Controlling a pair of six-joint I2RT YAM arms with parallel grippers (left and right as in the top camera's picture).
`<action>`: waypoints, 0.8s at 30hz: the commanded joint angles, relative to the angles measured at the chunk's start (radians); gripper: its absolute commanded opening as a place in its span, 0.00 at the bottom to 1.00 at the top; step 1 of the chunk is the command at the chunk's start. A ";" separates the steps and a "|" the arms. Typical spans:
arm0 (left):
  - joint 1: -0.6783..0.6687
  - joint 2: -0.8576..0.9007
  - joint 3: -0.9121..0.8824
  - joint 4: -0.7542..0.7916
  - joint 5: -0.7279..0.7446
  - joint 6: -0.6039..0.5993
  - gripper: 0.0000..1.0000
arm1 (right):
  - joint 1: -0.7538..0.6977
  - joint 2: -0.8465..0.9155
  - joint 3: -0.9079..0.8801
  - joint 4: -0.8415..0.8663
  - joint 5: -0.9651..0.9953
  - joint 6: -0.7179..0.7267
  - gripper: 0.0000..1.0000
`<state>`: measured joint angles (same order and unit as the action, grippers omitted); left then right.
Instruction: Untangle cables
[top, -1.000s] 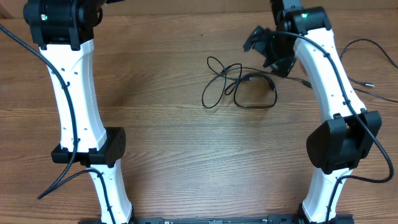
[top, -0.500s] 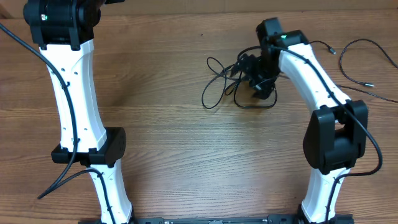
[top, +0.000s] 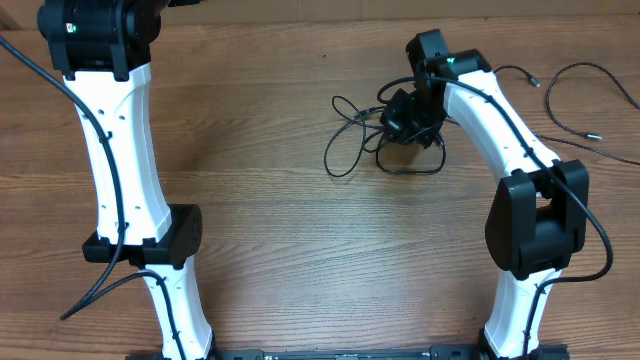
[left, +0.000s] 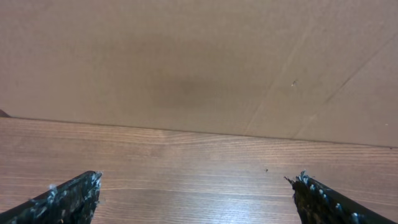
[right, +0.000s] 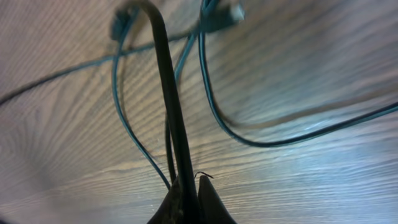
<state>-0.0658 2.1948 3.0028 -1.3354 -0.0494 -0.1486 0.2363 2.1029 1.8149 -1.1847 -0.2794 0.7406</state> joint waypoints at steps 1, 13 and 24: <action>-0.006 0.004 0.001 0.001 -0.013 0.022 1.00 | -0.043 -0.014 0.171 -0.045 0.098 -0.095 0.04; -0.006 0.004 0.001 0.003 -0.008 0.010 1.00 | -0.080 -0.017 1.031 -0.384 0.505 -0.222 0.04; -0.007 0.004 0.001 0.043 -0.002 -0.035 1.00 | -0.099 -0.129 1.320 -0.509 1.081 -0.230 0.04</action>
<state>-0.0658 2.1948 3.0028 -1.3018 -0.0486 -0.1581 0.1505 2.0167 3.1195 -1.6802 0.5083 0.5259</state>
